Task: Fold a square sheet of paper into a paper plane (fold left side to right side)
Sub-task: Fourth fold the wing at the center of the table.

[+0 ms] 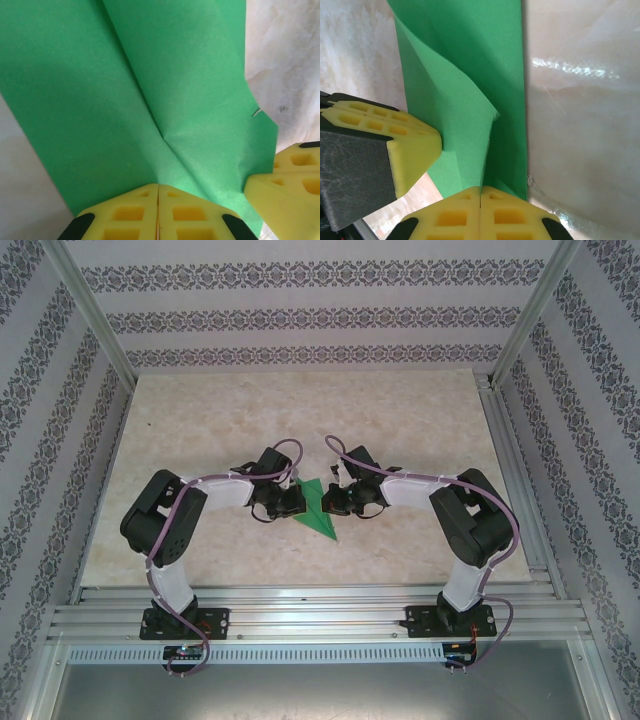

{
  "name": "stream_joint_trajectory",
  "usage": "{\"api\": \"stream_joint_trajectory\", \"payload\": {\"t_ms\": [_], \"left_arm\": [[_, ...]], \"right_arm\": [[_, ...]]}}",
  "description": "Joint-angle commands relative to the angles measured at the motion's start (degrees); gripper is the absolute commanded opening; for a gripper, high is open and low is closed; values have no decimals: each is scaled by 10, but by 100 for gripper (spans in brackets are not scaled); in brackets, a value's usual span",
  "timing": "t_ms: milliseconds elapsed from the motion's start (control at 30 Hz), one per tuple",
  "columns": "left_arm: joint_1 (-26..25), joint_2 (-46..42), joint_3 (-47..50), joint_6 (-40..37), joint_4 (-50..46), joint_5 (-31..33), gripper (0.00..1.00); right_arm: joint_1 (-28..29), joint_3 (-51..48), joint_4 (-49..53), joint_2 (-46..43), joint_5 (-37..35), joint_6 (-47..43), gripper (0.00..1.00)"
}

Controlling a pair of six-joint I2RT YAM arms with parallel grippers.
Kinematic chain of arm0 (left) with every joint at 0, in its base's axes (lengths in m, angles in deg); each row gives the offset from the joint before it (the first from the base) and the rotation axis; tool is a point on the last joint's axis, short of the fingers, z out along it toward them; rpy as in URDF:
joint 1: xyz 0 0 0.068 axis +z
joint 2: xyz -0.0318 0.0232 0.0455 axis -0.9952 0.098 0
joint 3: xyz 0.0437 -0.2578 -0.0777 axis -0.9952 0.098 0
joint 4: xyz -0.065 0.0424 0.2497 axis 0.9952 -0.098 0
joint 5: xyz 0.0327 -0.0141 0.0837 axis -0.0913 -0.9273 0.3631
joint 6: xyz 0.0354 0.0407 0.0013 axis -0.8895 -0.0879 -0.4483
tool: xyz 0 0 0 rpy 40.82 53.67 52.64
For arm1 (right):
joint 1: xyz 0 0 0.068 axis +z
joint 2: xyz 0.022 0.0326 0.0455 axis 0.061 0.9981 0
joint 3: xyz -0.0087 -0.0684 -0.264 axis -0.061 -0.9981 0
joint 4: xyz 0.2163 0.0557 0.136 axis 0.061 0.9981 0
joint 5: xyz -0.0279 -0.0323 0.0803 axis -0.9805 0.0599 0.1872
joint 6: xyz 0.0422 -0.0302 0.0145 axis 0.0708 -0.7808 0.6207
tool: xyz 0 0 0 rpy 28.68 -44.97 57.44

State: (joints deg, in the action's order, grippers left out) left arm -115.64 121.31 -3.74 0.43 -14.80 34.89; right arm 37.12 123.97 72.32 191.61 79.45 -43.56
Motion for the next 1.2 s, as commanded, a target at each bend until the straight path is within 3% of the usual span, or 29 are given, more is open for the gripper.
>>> {"api": "stream_joint_trajectory", "payload": {"t_ms": [0, 1167], "left_arm": [[-6, 16, 15, -9, -1, 27, 9], [-6, 20, 5, -31, -41, 55, 8]], "right_arm": [[-1, 8, -5, -5, 6, -5, 4], [-15, 21, 13, 35, -11, -28, 4]]}}
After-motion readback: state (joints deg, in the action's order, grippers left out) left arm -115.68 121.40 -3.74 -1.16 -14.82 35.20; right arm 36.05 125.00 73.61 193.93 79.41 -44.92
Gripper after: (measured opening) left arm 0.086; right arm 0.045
